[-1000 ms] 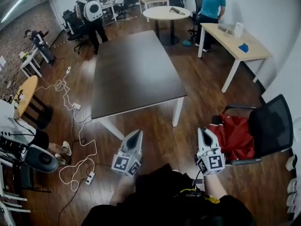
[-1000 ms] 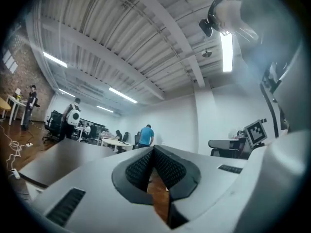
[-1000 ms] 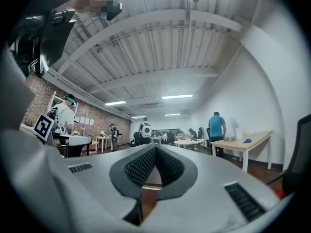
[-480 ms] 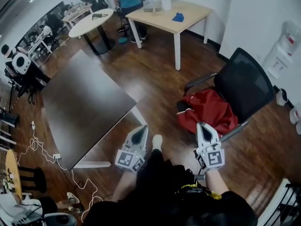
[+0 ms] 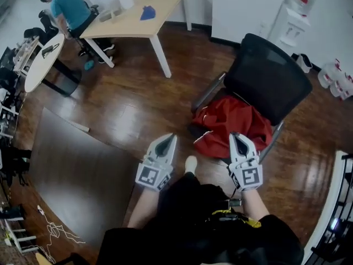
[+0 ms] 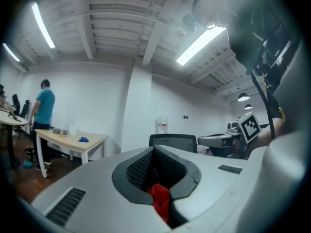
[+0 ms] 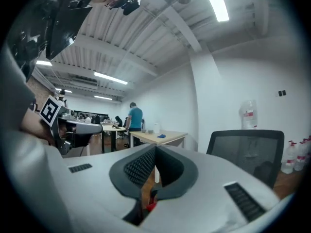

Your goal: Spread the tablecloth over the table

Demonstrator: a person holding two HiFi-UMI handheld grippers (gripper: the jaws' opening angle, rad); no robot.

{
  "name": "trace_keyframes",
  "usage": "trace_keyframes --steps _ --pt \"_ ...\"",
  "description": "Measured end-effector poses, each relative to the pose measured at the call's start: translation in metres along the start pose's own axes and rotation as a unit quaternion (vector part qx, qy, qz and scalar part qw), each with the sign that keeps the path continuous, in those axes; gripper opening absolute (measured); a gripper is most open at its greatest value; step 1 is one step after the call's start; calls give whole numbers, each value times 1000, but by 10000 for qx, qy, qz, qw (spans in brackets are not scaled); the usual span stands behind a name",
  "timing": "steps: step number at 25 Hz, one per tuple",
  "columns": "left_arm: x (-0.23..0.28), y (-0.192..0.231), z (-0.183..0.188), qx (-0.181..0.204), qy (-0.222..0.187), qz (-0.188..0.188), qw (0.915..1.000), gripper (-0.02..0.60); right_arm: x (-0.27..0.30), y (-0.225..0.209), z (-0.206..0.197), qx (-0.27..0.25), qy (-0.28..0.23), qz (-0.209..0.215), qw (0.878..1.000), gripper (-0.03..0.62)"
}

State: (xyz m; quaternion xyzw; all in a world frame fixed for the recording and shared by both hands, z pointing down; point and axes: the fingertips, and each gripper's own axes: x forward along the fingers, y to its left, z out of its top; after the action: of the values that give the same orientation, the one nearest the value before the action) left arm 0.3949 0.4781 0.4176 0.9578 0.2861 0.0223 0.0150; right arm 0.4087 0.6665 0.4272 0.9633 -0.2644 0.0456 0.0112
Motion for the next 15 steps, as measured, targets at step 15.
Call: trace_keyframes --steps 15 --pt "152 -9 -100 179 1332 -2346 9628 -9 -11 -81 -116 -159 1807 -2114 9604 5"
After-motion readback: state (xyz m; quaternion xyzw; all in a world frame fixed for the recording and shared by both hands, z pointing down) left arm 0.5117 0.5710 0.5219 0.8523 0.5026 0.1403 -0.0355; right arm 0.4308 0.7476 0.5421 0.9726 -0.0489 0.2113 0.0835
